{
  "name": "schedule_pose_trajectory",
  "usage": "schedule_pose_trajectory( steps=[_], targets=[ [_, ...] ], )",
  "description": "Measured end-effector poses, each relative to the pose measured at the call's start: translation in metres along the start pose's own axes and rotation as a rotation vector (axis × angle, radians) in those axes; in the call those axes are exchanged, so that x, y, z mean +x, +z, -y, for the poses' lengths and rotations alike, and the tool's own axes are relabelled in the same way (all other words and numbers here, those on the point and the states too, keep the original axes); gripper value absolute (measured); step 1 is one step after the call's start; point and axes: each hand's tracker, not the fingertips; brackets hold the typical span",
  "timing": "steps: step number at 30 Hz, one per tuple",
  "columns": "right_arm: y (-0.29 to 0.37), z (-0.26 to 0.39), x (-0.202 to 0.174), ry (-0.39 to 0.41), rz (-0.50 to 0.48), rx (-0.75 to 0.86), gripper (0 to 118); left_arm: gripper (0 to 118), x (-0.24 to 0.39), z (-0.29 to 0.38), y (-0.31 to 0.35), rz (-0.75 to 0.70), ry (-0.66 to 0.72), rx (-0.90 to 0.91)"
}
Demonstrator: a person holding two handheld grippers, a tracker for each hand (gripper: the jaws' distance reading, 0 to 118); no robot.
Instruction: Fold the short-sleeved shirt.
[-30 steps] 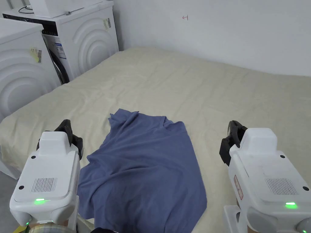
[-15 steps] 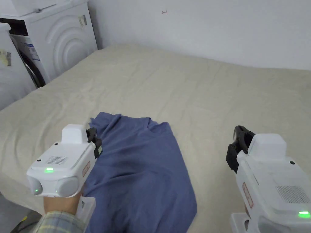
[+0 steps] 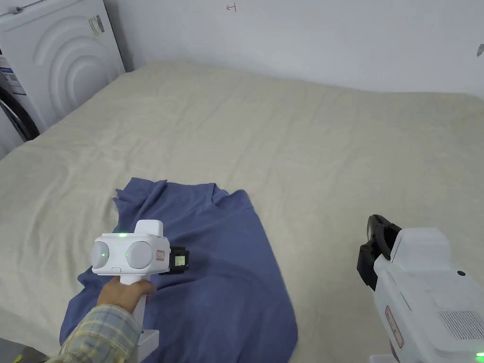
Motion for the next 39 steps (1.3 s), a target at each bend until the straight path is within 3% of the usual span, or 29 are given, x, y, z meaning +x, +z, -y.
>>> schedule_pose_trajectory(
  steps=[3,8,11,13,15,17,18,21,26,30,33,39],
  targets=[
    [-0.003,0.005,0.005,-0.007,0.008,-0.018,0,99,0.002,0.005,-0.019,-0.003,0.017,-0.065],
    [-0.004,0.012,0.013,-0.009,0.023,-0.037,0,98,0.011,0.015,-0.041,-0.027,-0.02,-0.124],
    [-0.001,0.015,0.018,-0.011,0.033,-0.046,0,90,0.013,0.02,-0.056,-0.036,-0.022,-0.188],
    [0.002,0.016,0.023,-0.012,0.043,-0.05,0,75,0.012,0.016,-0.049,-0.015,0.002,-0.175],
    [0.004,0.018,0.028,-0.016,0.054,-0.052,0,72,0.016,0.014,-0.04,0.022,-0.018,-0.174],
    [0.007,0.019,0.033,-0.028,0.064,-0.057,0,32,0.02,0.014,-0.036,0.006,-0.07,-0.145],
    [0.008,0.019,0.036,-0.037,0.07,-0.057,0,1,0.021,0.015,-0.035,0.009,-0.079,-0.137],
    [0.015,0.018,0.043,-0.054,0.082,-0.05,0,0,0.019,0.019,-0.031,0.02,-0.063,-0.122],
    [0.029,0.014,0.057,-0.06,0.099,-0.031,0,0,-0.006,0.013,0.012,0.193,0.196,0.02],
    [0.048,0.012,0.074,-0.081,0.122,-0.008,0,0,-0.008,0.0,0.051,0.286,0.288,0.109],
    [0.065,0.01,0.089,-0.092,0.152,0.008,0,0,0.019,-0.018,0.076,0.308,0.219,0.166],
    [0.103,0.01,0.125,-0.111,0.243,0.043,0,0,0.122,-0.059,0.132,0.379,-0.052,0.275]
  ],
)
